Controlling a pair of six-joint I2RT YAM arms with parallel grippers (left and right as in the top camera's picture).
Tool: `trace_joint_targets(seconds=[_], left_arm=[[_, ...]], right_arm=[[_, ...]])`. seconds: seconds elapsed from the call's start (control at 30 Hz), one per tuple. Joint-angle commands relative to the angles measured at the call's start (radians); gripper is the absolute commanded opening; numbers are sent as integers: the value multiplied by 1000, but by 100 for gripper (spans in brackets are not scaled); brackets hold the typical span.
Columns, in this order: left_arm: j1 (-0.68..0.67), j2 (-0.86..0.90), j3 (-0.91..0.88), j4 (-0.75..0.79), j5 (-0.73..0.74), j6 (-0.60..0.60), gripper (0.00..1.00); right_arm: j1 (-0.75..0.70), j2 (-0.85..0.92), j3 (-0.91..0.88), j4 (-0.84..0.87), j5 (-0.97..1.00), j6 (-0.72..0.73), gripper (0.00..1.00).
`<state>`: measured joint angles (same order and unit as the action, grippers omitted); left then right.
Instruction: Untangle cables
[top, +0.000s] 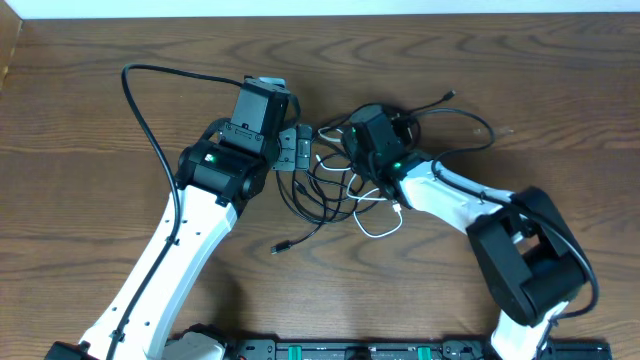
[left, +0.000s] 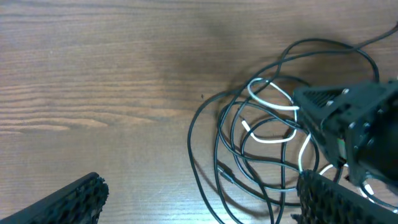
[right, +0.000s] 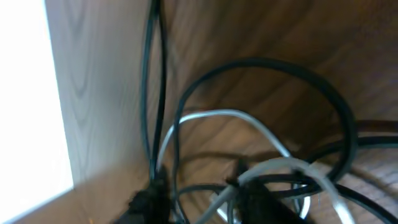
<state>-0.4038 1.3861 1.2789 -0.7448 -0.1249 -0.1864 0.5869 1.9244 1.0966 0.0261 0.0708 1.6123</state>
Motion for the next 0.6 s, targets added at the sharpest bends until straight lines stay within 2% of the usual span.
trace_joint_targets(seconds=[0.0,0.03,0.07,0.17,0.3,0.57], left_arm=[[3,8,1,-3,6,-3,98],[3,8,1,-3,6,-3,98],[3,8,1,-3,6,-3,98],[3,8,1,-3,6,-3,98],[3,8,1,-3,6,-3,98],[3,8,1,-3,6,-3,98]], right_arm=[[6,11,1,14,17,3,12],[6,11,1,20,17,3,3],[6,11,1,28,17,2,1],[-3,11,1,83,14,-44,1],[-24,11,1,261,-37,-177,1],[-80,11,1,553,-138,-192,1]])
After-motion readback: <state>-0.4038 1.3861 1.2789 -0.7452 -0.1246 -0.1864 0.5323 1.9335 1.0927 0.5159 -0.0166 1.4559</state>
